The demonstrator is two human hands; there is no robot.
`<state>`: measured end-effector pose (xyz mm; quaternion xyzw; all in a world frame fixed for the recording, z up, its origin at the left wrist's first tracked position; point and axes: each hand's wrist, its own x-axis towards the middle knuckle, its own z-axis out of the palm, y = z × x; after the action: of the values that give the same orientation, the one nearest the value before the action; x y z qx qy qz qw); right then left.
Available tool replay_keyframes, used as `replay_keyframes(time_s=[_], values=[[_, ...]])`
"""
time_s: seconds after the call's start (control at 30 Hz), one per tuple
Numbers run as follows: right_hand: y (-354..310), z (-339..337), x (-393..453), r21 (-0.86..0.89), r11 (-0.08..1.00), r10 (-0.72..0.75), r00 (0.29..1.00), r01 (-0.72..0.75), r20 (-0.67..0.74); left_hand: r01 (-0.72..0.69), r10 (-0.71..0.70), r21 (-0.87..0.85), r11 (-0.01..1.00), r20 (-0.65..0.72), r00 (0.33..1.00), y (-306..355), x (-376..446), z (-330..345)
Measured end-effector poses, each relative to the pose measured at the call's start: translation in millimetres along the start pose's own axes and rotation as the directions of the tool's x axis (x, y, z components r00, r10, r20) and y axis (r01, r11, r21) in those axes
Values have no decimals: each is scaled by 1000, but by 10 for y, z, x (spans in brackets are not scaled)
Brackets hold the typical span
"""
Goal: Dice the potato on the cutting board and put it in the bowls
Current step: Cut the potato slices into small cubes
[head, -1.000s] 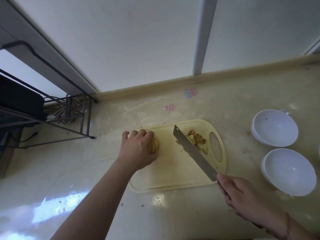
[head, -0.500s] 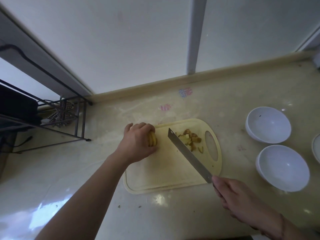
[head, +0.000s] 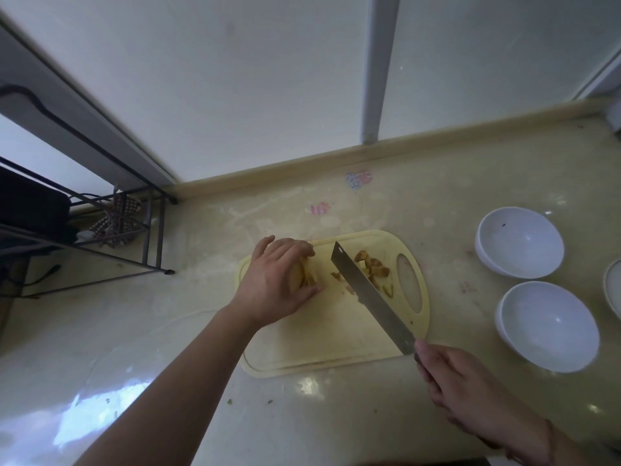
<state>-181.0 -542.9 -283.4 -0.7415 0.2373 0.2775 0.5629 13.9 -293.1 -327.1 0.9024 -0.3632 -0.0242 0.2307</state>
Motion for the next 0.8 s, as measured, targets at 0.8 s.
replay_keyframes(time_s=[0.8], values=[[213, -23, -82, -263, 964, -54, 997, 38, -55, 149, -183, -191, 970, -175, 967, 534, -896, 710]])
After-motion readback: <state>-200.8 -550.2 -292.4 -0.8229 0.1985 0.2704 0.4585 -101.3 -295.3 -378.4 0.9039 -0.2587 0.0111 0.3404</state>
